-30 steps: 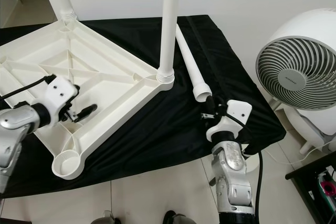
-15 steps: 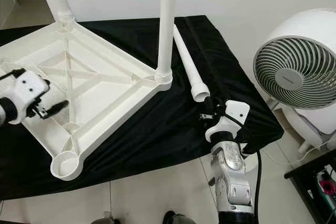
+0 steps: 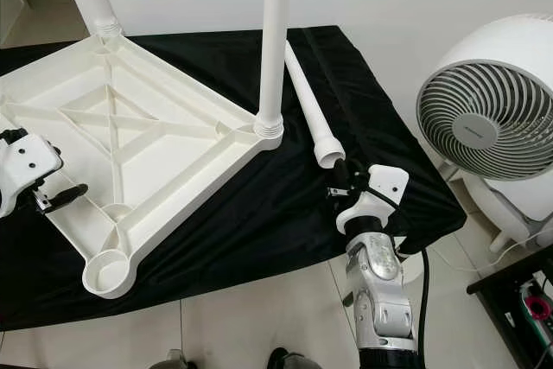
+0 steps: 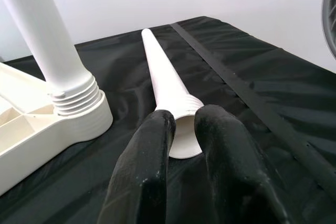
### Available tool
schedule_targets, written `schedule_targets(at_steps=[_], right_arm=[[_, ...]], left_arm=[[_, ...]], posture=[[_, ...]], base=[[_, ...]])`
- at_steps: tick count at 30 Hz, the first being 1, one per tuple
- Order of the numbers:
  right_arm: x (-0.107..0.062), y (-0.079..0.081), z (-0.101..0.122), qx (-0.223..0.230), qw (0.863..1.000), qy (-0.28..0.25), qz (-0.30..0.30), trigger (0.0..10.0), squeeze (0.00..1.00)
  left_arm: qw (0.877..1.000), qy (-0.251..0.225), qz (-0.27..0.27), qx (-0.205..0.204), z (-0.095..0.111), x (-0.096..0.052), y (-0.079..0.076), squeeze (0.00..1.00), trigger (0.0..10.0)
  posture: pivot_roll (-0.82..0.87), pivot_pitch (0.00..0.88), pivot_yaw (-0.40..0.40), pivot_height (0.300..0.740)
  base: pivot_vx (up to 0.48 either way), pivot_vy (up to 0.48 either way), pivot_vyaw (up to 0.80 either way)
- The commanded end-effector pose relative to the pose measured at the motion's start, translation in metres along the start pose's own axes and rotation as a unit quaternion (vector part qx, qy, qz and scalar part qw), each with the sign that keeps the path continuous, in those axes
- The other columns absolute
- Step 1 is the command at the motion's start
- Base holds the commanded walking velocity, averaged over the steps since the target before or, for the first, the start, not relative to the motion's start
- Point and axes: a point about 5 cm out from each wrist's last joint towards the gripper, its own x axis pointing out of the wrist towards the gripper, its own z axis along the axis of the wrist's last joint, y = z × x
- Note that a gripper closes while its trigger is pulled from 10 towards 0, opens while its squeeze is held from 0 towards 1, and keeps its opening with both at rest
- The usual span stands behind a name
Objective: Building children table
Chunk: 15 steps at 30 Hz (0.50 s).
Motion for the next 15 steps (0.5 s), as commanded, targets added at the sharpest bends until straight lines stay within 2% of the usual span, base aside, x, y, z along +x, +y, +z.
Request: schedule_targets(at_steps=[1, 4, 7, 9, 15], right_arm=[[0.000, 0.000, -0.002, -0.001, 1.000, 0.005, 0.005, 10.0, 0.00], [0.000, 0.000, -0.002, -0.002, 1.000, 0.005, 0.005, 10.0, 0.00], [0.001, 0.000, -0.002, -0.002, 1.000, 0.005, 0.008, 10.0, 0.00], [0.002, 0.000, -0.002, -0.002, 1.000, 0.005, 0.009, 10.0, 0.00], [0.008, 0.006, 0.000, 0.000, 1.000, 0.009, 0.025, 10.0, 0.00]], left_arm=[[1.000, 0.008, -0.020, 0.011, -0.003, 0.000, -0.005, 0.00, 10.0], [0.999, 0.009, -0.034, 0.013, -0.003, -0.002, -0.008, 0.00, 10.0], [0.997, 0.014, -0.076, 0.017, -0.005, -0.002, -0.022, 0.00, 10.0], [0.996, 0.014, -0.085, 0.018, -0.005, -0.001, -0.025, 0.00, 10.0], [0.992, 0.000, -0.118, 0.037, 0.004, 0.012, -0.047, 0.00, 10.0]], posture=[[0.13, 0.099, -0.037, 0.740], [0.13, 0.096, -0.037, 0.740], [0.13, 0.093, -0.038, 0.740], [0.13, 0.093, -0.038, 0.740], [0.12, 0.094, -0.033, 0.740]], base=[[0.000, 0.000, 0.00], [0.000, 0.000, 0.00], [0.000, 0.000, 0.00], [0.000, 0.000, 0.00], [0.000, 0.000, 0.00]])
